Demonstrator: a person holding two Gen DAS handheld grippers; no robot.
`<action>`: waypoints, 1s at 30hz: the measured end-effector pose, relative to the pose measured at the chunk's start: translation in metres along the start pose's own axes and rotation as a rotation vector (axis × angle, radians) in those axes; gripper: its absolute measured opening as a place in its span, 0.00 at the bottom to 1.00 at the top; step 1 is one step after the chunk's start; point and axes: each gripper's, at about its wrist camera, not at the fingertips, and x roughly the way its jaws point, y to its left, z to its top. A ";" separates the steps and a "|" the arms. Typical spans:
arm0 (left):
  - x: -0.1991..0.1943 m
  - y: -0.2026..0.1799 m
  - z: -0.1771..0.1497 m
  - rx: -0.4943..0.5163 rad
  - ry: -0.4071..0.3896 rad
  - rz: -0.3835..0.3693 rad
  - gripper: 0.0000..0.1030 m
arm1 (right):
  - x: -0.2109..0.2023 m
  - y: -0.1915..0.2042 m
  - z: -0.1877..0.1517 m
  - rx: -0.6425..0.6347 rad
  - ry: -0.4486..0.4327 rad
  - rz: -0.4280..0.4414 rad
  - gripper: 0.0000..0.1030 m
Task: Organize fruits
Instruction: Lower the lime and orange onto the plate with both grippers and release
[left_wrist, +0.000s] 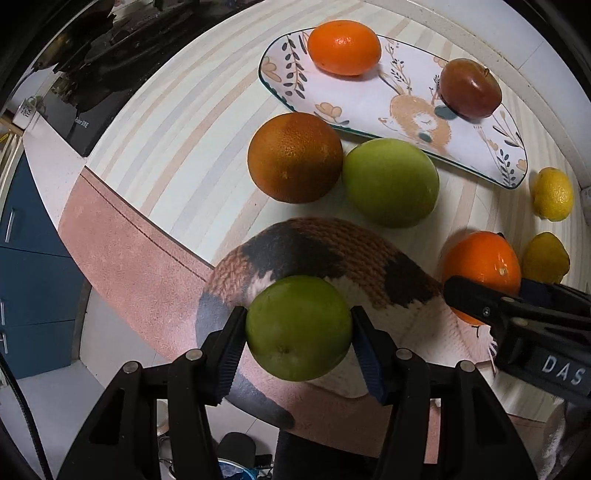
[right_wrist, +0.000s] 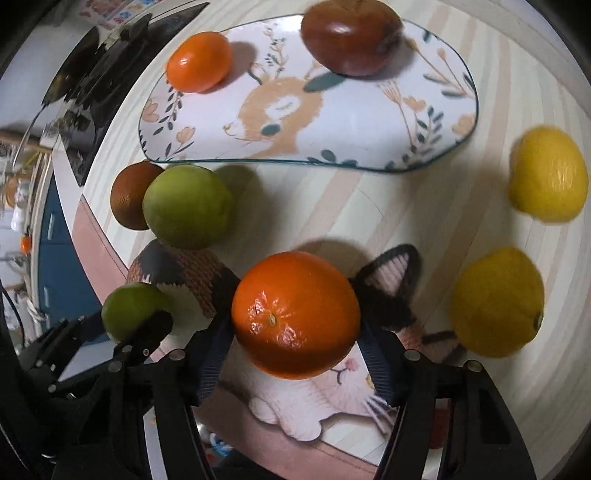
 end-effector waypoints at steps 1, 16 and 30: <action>-0.001 -0.002 0.004 -0.003 0.003 -0.003 0.52 | 0.000 0.001 0.000 -0.002 0.006 -0.003 0.66; -0.095 0.008 0.118 0.037 -0.171 -0.140 0.52 | -0.067 0.006 0.073 0.030 -0.162 0.099 0.65; 0.000 0.033 0.182 -0.024 0.080 -0.192 0.52 | 0.009 0.033 0.133 -0.046 -0.078 0.090 0.66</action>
